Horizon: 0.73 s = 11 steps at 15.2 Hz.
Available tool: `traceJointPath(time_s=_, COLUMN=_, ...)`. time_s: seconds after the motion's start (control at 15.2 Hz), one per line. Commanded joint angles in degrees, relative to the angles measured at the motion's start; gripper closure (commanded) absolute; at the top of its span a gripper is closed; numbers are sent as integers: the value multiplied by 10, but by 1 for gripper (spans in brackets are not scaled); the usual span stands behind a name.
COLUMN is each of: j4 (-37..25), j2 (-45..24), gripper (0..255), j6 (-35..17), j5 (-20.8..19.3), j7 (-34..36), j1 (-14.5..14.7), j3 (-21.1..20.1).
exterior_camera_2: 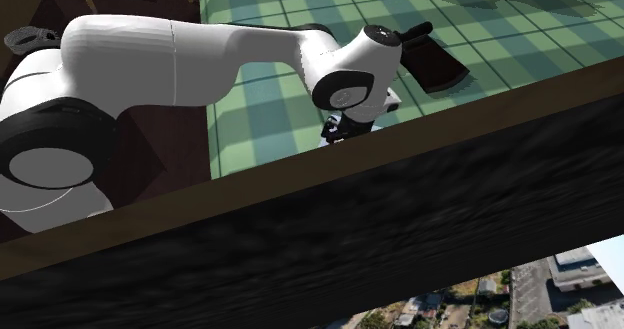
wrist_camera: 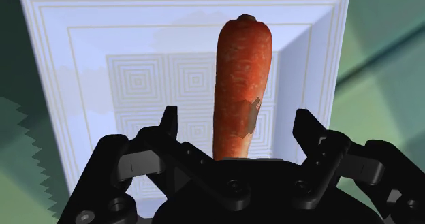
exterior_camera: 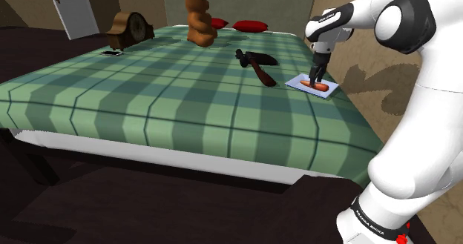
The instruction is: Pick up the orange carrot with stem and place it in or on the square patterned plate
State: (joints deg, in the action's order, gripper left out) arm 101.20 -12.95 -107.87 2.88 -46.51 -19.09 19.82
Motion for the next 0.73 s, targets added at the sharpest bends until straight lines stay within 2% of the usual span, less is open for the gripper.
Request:
traceJointPath(time_s=0.0, j4=-25, j2=3, gripper=0, j6=28, j5=-1, j7=1, j1=0, j3=1)
traceJointPath(time_s=0.13, j4=-59, j2=4, gripper=0, j6=62, j5=-2, j7=1, j1=-1, j3=1)
traceJointPath(time_s=0.66, j4=-59, j2=4, gripper=0, j6=62, j5=-2, j7=1, j1=-1, j3=1)
